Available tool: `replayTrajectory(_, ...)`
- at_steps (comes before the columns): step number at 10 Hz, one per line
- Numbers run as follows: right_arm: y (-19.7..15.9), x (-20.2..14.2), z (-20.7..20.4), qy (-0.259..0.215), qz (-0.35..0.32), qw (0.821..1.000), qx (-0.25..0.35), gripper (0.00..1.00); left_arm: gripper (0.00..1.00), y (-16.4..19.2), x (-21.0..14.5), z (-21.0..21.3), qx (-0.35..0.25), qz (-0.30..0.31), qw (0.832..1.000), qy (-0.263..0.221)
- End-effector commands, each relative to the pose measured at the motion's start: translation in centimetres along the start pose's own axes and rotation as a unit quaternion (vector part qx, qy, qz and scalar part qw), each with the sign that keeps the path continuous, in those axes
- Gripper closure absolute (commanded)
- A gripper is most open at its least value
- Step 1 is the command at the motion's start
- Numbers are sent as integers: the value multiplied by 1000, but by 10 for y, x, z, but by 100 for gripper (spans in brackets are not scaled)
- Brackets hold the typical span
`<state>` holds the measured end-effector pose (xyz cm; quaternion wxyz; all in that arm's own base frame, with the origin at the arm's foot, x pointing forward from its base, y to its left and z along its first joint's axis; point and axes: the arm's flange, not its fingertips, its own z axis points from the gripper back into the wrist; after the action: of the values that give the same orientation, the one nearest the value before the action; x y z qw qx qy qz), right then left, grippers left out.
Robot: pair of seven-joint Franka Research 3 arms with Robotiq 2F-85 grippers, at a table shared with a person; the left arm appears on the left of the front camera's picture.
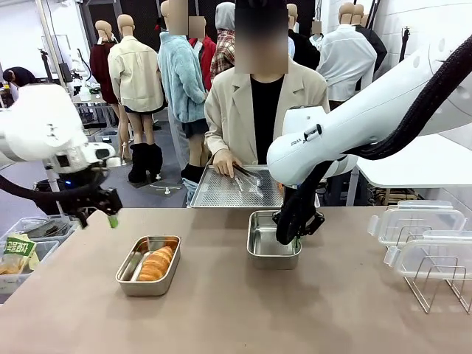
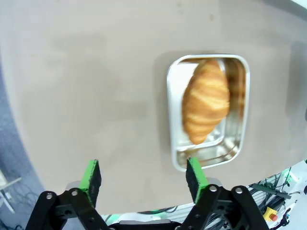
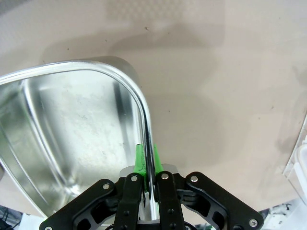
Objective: Place the bread in airtight containers.
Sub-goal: Once an object is inside an Airtight Container , place the container in the center of the table.
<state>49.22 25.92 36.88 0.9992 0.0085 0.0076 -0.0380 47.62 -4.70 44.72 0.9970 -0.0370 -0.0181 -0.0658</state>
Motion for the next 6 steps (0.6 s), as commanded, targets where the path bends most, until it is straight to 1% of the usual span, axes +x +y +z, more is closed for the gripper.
replayTrajectory(1,1,0,1,-2,0,1000,1,100,0,29,-6,8,14,12,1000,17)
replayTrajectory(2,1,0,1,-2,0,1000,1,100,0,42,-15,15,4,-1,1000,9)
replayTrajectory(3,1,0,1,-2,0,1000,1,100,0,54,-26,20,1,15,1000,5)
replayTrajectory(4,1,0,1,-2,0,1000,1,100,0,62,-32,24,8,18,1000,7)
replayTrajectory(5,1,0,1,-2,0,1000,1,100,0,69,-37,23,-2,21,1000,-2)
replayTrajectory(6,1,0,1,-2,0,1000,1,100,0,70,-33,19,-21,27,999,-14)
